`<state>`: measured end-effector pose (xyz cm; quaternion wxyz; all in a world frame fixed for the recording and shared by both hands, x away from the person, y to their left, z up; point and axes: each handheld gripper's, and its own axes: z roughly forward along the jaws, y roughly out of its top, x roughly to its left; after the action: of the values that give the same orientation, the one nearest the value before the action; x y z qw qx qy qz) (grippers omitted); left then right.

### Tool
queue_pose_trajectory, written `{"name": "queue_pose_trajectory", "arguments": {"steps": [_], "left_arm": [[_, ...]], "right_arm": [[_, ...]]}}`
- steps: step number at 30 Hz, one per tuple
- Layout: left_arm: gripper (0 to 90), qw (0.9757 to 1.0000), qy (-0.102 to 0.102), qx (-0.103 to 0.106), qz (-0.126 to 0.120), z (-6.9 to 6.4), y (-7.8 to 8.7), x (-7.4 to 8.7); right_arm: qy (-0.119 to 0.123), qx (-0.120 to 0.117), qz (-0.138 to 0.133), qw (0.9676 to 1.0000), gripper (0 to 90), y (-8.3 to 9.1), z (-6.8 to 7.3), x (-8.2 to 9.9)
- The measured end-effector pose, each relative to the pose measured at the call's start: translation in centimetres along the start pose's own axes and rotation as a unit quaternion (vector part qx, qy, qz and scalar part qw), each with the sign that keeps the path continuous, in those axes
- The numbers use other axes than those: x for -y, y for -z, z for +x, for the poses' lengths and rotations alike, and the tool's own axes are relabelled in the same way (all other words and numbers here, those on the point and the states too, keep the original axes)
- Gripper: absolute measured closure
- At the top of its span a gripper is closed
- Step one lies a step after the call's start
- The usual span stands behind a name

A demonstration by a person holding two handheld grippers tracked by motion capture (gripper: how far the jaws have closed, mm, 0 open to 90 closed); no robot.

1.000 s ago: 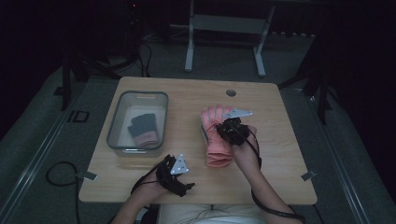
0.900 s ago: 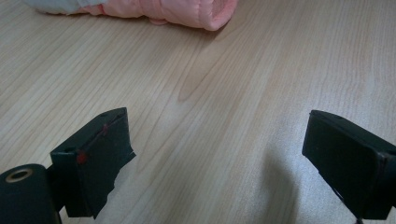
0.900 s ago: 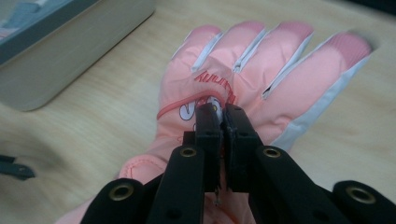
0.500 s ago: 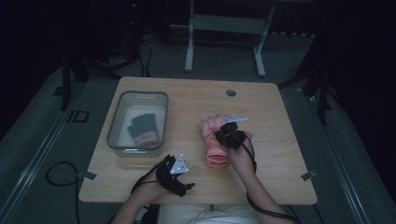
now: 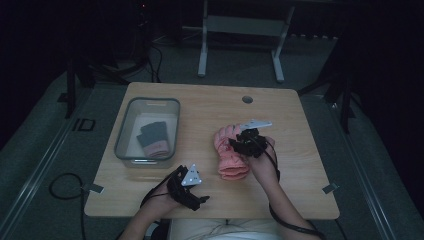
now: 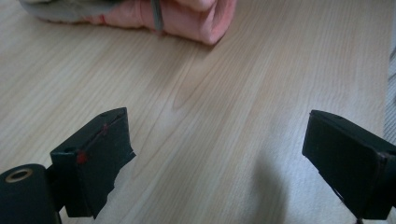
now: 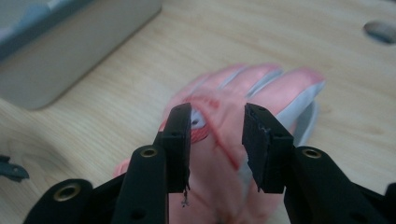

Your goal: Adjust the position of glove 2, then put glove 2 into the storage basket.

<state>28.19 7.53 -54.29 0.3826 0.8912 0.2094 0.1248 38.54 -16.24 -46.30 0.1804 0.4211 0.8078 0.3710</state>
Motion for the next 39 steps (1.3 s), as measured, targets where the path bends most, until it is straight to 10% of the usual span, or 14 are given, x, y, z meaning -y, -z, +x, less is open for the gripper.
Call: {"name": "queue_pose_trajectory", "arguments": {"steps": [13,21,30,39], "left_arm": [[7.6,0.9987,0.013,-0.007,-0.048,0.4,1.8,-4.8],[8.1,0.9982,0.043,-0.033,-0.027,2.4,2.1,-8.4],[15.6,0.9911,0.113,-0.070,0.004,6.2,-0.8,-9.7],[17.6,0.9763,0.211,-0.009,0.047,9.1,-6.7,-9.1]], "right_arm": [[-0.003,0.002,-0.005,1.0000,54.0,0.5,-1.6,-0.9],[-0.013,0.015,0.021,0.9996,51.8,-1.1,-2.6,0.1],[-0.049,-0.016,0.052,0.9973,46.0,-2.3,-5.0,3.5],[-0.058,-0.044,0.063,0.9953,50.7,-2.6,-5.9,4.8]]}}
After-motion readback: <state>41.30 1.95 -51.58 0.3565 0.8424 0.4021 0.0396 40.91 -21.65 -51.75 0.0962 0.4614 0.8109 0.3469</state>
